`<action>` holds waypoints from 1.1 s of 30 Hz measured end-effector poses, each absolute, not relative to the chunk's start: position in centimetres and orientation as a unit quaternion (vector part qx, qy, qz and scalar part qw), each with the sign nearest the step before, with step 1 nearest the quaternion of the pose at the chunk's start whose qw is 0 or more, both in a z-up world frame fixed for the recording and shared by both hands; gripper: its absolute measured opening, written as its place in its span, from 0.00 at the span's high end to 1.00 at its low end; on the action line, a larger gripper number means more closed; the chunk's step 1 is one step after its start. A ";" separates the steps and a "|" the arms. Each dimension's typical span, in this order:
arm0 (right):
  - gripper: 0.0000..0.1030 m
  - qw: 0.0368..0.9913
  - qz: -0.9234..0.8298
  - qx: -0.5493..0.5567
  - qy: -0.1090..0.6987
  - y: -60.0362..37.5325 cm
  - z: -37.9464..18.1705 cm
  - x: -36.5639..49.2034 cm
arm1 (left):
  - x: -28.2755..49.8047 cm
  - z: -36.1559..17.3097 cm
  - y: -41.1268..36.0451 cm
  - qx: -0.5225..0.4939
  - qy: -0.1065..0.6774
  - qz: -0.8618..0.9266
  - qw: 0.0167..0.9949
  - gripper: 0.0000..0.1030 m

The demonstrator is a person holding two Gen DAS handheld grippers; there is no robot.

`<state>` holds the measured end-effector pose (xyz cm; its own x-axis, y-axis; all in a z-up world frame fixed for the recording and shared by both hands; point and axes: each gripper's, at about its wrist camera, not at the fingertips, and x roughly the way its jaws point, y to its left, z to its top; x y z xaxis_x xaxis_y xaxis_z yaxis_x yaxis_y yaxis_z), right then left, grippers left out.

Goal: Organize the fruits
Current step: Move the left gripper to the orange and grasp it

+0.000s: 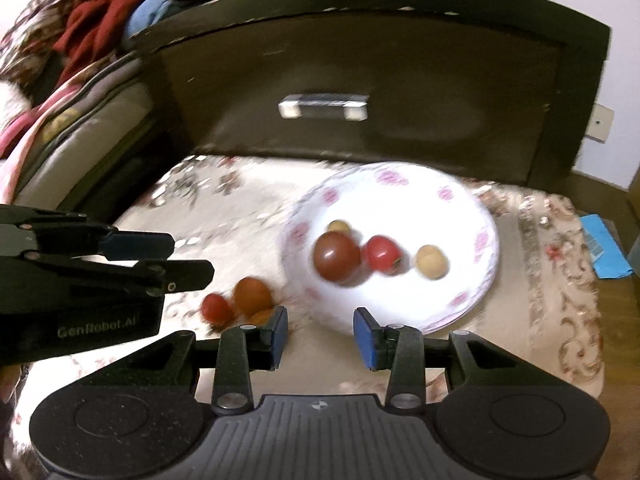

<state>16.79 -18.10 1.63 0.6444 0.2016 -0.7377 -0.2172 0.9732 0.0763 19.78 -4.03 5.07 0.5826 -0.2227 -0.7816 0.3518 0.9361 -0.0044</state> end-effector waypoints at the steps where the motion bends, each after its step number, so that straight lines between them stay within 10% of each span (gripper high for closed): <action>1: 0.69 0.905 0.121 -0.012 0.407 -17.7 1.6 16.6 | 19.2 5.0 -3.7 0.075 0.430 -0.160 0.886 0.56; 33: 0.68 0.865 0.206 -0.062 0.453 -10.3 0.2 8.5 | 6.5 -0.1 2.9 0.068 0.579 -0.053 0.811 0.56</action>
